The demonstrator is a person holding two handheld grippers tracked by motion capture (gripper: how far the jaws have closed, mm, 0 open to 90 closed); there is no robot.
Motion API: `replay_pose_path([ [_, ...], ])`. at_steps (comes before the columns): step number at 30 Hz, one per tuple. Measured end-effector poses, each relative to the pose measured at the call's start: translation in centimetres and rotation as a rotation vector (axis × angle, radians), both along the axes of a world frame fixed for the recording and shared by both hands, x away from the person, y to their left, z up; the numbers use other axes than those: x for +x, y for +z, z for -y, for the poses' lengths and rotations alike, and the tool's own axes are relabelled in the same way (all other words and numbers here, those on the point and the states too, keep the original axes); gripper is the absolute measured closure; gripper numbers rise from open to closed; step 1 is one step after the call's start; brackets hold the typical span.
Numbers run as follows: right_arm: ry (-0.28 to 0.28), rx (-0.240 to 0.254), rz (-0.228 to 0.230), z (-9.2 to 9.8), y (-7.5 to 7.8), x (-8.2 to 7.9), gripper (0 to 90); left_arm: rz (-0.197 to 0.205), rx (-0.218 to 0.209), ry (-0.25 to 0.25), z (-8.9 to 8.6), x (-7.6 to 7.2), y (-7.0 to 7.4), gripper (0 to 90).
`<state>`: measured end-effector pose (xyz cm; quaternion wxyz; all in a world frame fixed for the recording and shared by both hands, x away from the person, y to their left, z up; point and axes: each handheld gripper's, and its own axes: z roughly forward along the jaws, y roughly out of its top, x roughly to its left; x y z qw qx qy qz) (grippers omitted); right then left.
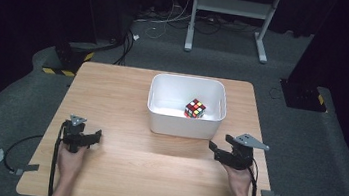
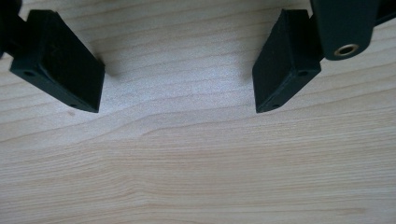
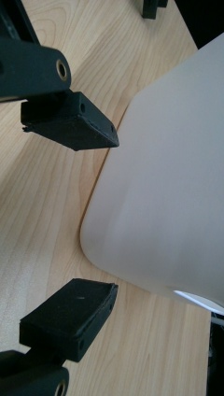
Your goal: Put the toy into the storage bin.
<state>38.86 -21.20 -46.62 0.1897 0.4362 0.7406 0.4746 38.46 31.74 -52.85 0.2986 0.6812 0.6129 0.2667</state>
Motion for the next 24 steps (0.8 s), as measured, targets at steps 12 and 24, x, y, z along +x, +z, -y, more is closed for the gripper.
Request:
replay_pose_path([
  [12, -0.033, -0.028, -0.03, 0.4, -1.0, 0.6, 24.9, 0.0, 0.0, 0.0, 0.0, 0.0, 0.0, 17.0],
  [24, -0.069, -0.06, -0.073, 0.8, -2.4, 1.6, 24.9, 0.0, 0.0, -0.001, 0.0, 0.0, 0.0, 17.0],
])
